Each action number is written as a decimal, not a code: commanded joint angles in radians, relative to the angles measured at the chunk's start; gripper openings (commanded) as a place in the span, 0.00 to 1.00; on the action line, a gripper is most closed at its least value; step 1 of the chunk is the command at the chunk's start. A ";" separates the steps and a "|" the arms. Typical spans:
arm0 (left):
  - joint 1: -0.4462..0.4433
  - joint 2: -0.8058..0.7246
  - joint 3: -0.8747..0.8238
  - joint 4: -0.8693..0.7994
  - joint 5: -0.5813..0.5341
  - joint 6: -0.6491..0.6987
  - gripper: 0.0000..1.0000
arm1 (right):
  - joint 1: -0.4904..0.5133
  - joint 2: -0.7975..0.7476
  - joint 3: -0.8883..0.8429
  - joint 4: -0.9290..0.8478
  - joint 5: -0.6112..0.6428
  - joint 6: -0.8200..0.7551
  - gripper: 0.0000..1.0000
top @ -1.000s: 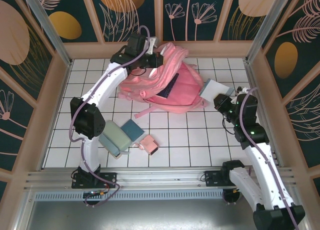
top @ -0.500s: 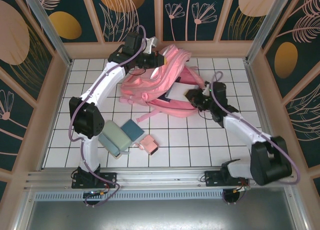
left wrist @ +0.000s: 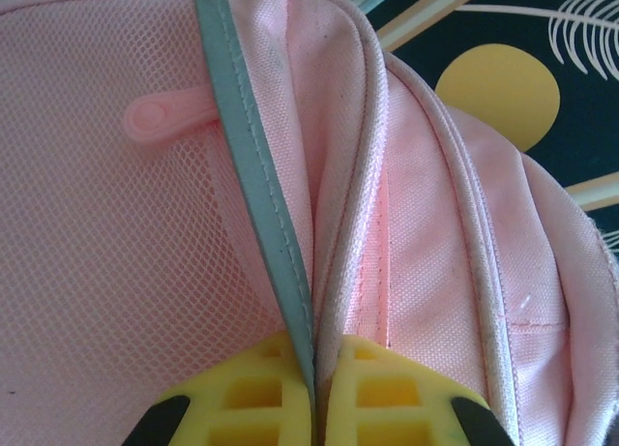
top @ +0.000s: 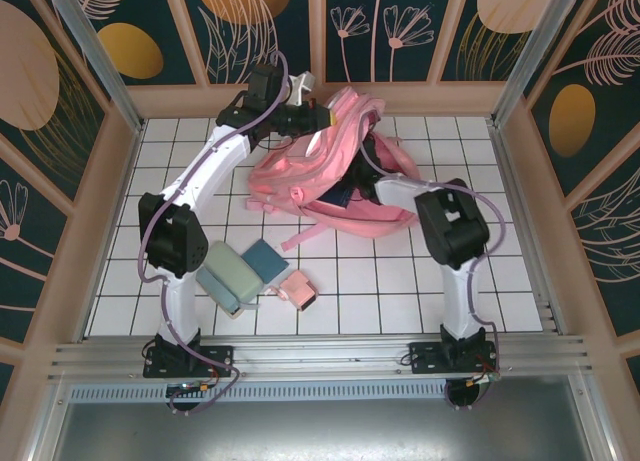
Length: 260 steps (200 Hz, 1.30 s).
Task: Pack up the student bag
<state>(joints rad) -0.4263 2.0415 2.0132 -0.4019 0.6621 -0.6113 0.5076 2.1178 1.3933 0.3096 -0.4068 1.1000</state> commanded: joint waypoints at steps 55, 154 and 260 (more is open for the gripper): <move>0.074 -0.096 -0.032 0.255 0.057 -0.076 0.00 | 0.003 -0.173 -0.075 -0.058 0.137 -0.138 0.78; 0.095 -0.094 -0.088 0.230 -0.028 -0.053 0.00 | 0.088 -0.686 -0.386 -0.310 0.441 -0.504 0.81; 0.095 -0.119 -0.168 0.238 -0.007 -0.030 0.00 | 0.654 -0.668 -0.561 -0.433 0.523 -0.749 0.94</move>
<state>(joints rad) -0.3515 1.9808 1.8519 -0.2539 0.6540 -0.6662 1.1240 1.3678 0.8131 -0.0467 0.0826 0.3645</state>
